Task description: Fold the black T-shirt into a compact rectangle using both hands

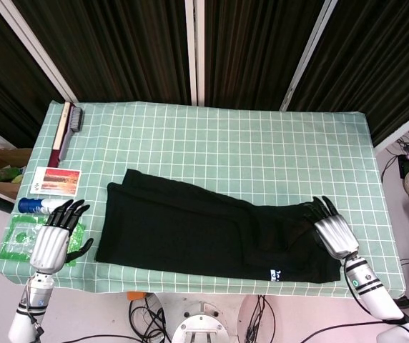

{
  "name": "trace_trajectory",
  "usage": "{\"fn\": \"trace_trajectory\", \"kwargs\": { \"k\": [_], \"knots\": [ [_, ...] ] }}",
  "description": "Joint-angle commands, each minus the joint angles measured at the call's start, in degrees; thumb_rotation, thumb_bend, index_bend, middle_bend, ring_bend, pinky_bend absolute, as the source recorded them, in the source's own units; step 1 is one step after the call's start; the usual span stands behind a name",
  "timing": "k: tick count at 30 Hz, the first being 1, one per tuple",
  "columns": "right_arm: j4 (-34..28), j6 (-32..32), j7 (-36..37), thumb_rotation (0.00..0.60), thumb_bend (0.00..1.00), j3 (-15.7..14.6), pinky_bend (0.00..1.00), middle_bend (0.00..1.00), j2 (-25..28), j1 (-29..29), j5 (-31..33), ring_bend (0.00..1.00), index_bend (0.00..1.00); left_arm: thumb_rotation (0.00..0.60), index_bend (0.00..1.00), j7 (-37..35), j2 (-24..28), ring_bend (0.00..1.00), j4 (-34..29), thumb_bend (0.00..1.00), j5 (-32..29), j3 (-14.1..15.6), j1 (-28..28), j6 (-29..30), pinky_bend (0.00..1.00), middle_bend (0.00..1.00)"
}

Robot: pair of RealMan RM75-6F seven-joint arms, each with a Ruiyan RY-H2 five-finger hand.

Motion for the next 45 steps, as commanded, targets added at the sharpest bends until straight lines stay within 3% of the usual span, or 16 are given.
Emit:
{"fn": "trace_trajectory", "kwargs": {
  "k": [1, 5, 15, 29, 41, 45],
  "knots": [
    [0.7, 0.0, 0.9, 0.600, 0.27, 0.7, 0.08, 0.19, -1.1, 0.3, -0.5, 0.01, 0.35, 0.600, 0.17, 0.0, 0.0, 0.09, -0.1, 0.22, -0.1, 0.0, 0.0, -0.2, 0.18, 0.12],
    [2.1, -1.1, 2.2, 0.600, 0.22, 1.5, 0.10, 0.20, -2.6, 1.0, -0.3, 0.01, 0.36, 0.600, 0.17, 0.2, 0.0, 0.09, -0.1, 0.23, -0.1, 0.1, 0.0, -0.3, 0.18, 0.12],
    [5.3, -1.0, 5.9, 0.600, 0.21, 2.8, 0.12, 0.23, -5.2, 2.1, -1.3, 0.04, 0.44, 0.600, 0.17, -0.1, 0.2, 0.09, 0.1, 0.23, -0.4, 0.1, 0.2, 0.0, 0.18, 0.12],
    [8.1, 0.6, 7.9, 0.600, 0.48, 2.6, 0.15, 0.30, -6.3, 1.8, -2.8, 0.08, 0.61, 0.600, 0.17, -0.9, 0.0, 0.09, 0.8, 0.23, -0.7, 0.0, 0.2, -0.2, 0.18, 0.12],
    [9.6, 11.6, 9.6, 0.600, 0.50, -2.5, 0.16, 0.32, -3.0, -3.9, -10.1, 0.09, 0.64, 0.600, 0.17, -0.4, 0.0, 0.09, 0.5, 0.22, -0.6, 0.2, -0.2, -0.9, 0.18, 0.12],
    [10.9, 10.8, 8.1, 0.600, 0.48, -5.3, 0.16, 0.31, -2.4, -6.0, -10.7, 0.09, 0.63, 0.600, 0.17, -0.2, -0.1, 0.09, 0.5, 0.23, -0.6, 0.2, -0.3, -1.1, 0.18, 0.12]
  ]
}}
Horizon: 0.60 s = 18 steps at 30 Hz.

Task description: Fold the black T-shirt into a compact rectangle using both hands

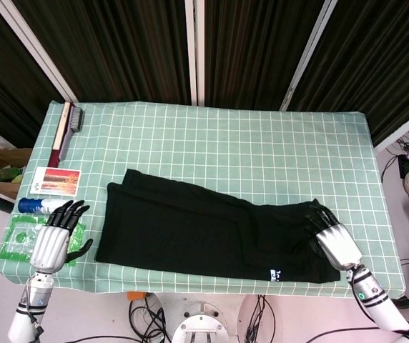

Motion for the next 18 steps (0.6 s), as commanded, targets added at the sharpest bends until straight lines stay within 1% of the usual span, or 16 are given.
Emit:
{"fn": "trace_trajectory", "kwargs": {
  "k": [1, 2, 3, 5, 7, 8, 9, 12, 15, 18],
  "knots": [
    [0.9, -2.5, -2.4, 0.600, 0.45, -2.3, 0.14, 0.28, 1.1, -1.7, 0.1, 0.08, 0.60, 0.600, 0.17, 0.0, 0.0, 0.09, 0.0, 0.23, 0.0, 0.0, -0.1, -0.2, 0.18, 0.12],
    [0.6, -3.4, -3.4, 0.600, 0.42, -2.6, 0.12, 0.26, 1.4, -1.9, 0.6, 0.06, 0.56, 0.600, 0.17, 0.1, 0.0, 0.09, 0.0, 0.23, 0.0, 0.0, -0.2, -0.3, 0.18, 0.12],
    [0.2, -4.3, -4.0, 0.600, 0.37, -2.8, 0.08, 0.22, 1.7, -2.1, 1.0, 0.03, 0.48, 0.600, 0.17, 0.1, 0.1, 0.09, 0.0, 0.23, 0.0, -0.1, -0.3, -0.4, 0.18, 0.12],
    [-1.5, -5.5, -4.3, 0.600, 0.25, -2.8, 0.02, 0.13, 2.3, -2.4, 2.1, 0.00, 0.27, 0.600, 0.17, 0.5, 0.5, 0.09, -0.1, 0.23, 0.3, -0.3, -0.8, -0.7, 0.18, 0.12],
    [-3.3, -5.9, -4.5, 0.600, 0.18, -2.5, 0.00, 0.07, 3.0, -2.6, 2.8, 0.00, 0.08, 0.600, 0.17, 1.1, 1.2, 0.09, -0.2, 0.22, 0.4, -0.7, -1.5, -1.2, 0.18, 0.12],
    [-4.1, -5.9, -4.8, 0.600, 0.17, -2.4, 0.00, 0.05, 3.5, -2.6, 2.8, 0.00, 0.02, 0.600, 0.17, 1.2, 1.7, 0.09, -0.3, 0.22, 0.3, -0.9, -1.9, -1.8, 0.18, 0.12],
    [-4.7, -5.9, -5.0, 0.600, 0.16, -2.4, 0.00, 0.04, 4.1, -2.6, 2.6, 0.00, 0.00, 0.600, 0.17, 1.2, 2.2, 0.09, -0.3, 0.22, 0.1, -1.2, -2.5, -2.6, 0.18, 0.12],
    [-6.7, -4.1, -5.0, 0.600, 0.14, -1.9, 0.00, 0.03, 6.5, -2.6, 1.8, 0.00, 0.00, 0.600, 0.18, 1.0, 4.1, 0.09, 0.1, 0.23, -0.9, -1.8, -4.6, -6.4, 0.18, 0.12],
    [-8.7, 0.5, -2.8, 0.600, 0.14, 0.1, 0.00, 0.03, 8.8, -3.2, 1.3, 0.00, 0.00, 0.600, 0.20, 1.6, 5.1, 0.09, 2.0, 0.23, -1.3, -2.2, -7.0, -10.1, 0.18, 0.12],
    [-11.1, 4.4, -1.5, 0.600, 0.14, 3.2, 0.00, 0.04, 11.2, -3.4, 2.2, 0.00, 0.00, 0.600, 0.24, 0.7, 4.9, 0.09, 5.0, 0.23, -1.3, -2.5, -9.6, -13.6, 0.18, 0.14]
  ]
}}
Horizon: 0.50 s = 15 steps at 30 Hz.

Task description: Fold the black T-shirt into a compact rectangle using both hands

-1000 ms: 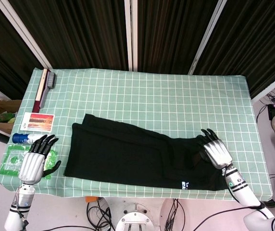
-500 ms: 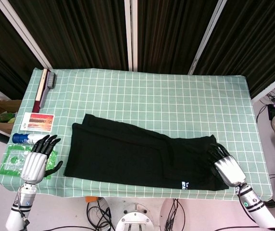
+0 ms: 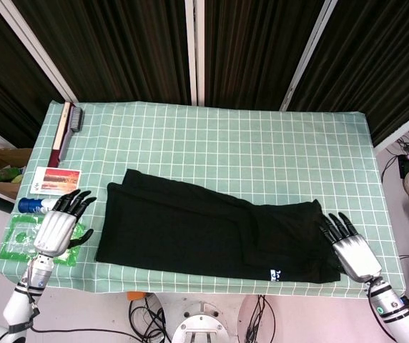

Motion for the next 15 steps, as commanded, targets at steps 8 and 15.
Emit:
{"fn": "trace_trajectory", "kwargs": {
  "k": [8, 15],
  "knots": [
    [-10.7, 5.0, -0.2, 0.600, 0.13, 9.1, 0.00, 0.05, 8.6, 1.3, 3.3, 0.00, 0.00, 0.600, 0.27, -1.2, -3.8, 0.09, 14.8, 0.23, 2.1, -0.5, -9.7, -9.1, 0.19, 0.16],
    [-12.8, 4.9, -0.8, 0.600, 0.13, 10.6, 0.00, 0.05, 9.2, 1.6, 3.6, 0.00, 0.00, 0.600, 0.23, -2.6, -7.7, 0.09, 23.8, 0.11, 1.9, 0.2, -11.9, -10.8, 0.18, 0.13]
  ]
}}
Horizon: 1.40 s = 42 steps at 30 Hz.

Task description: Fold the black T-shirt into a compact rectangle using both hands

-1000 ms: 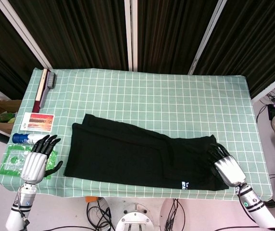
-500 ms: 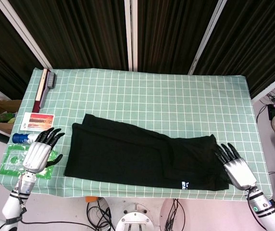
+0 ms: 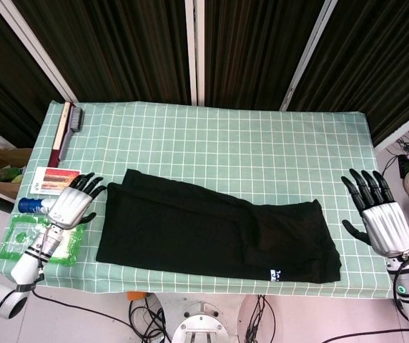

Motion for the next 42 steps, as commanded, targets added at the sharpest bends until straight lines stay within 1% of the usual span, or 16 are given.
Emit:
{"fn": "trace_trajectory", "kwargs": {
  "k": [1, 6, 11, 14, 23, 30, 34, 39, 42],
  "knots": [
    [-0.1, 0.1, 0.2, 0.600, 0.13, 0.4, 0.00, 0.05, -0.3, -0.1, 0.2, 0.00, 0.00, 0.600, 0.22, -0.9, -2.7, 0.09, 4.6, 0.10, 0.2, 0.6, -1.4, -0.9, 0.18, 0.12],
    [-0.1, 0.5, 0.1, 0.600, 0.13, 0.7, 0.00, 0.05, -0.7, -0.6, 0.4, 0.00, 0.00, 0.600, 0.19, -3.0, -4.6, 0.07, 8.4, 0.04, 0.1, 1.7, -2.0, -1.3, 0.17, 0.10],
    [-0.9, 1.2, -0.1, 0.600, 0.13, 1.1, 0.00, 0.05, -0.2, -1.1, 0.3, 0.00, 0.00, 0.600, 0.19, -4.9, -5.7, 0.07, 9.9, 0.03, 0.5, 2.7, -2.8, -1.4, 0.16, 0.10],
    [-1.1, 1.3, 0.0, 0.600, 0.13, 1.1, 0.00, 0.05, -0.1, -1.4, 0.2, 0.00, 0.00, 0.600, 0.19, -4.6, -6.1, 0.07, 10.6, 0.03, 0.8, 3.3, -3.3, -1.8, 0.16, 0.10],
    [-0.3, 1.2, 0.5, 0.600, 0.13, 1.0, 0.00, 0.05, -0.8, -2.1, 0.2, 0.00, 0.00, 0.600, 0.19, -7.0, -5.9, 0.07, 7.9, 0.01, 1.7, 4.6, -4.7, -1.4, 0.16, 0.10],
    [0.7, 1.7, 1.2, 0.600, 0.13, 1.1, 0.00, 0.05, -1.5, -2.7, 0.1, 0.00, 0.00, 0.600, 0.20, -9.8, -6.2, 0.07, 5.6, 0.00, 2.0, 4.9, -6.7, -2.7, 0.16, 0.10],
    [1.4, 2.4, 1.9, 0.600, 0.13, 1.1, 0.00, 0.04, -2.0, -3.2, -0.1, 0.00, 0.00, 0.600, 0.23, -12.8, -7.2, 0.07, 5.4, 0.00, 2.2, 5.0, -7.3, -2.0, 0.16, 0.10],
    [2.0, 2.8, 2.4, 0.600, 0.13, 0.9, 0.00, 0.04, -2.4, -3.8, -0.1, 0.00, 0.00, 0.600, 0.33, -17.0, -8.9, 0.07, 7.6, 0.00, 3.7, 5.6, -7.2, 1.7, 0.17, 0.14],
    [2.5, 2.8, 2.4, 0.600, 0.13, 0.8, 0.00, 0.04, -2.8, -4.0, -0.2, 0.00, 0.00, 0.600, 0.36, -19.5, -9.3, 0.08, 8.7, 0.04, 4.5, 6.4, -7.1, 3.2, 0.17, 0.15]
  ]
}}
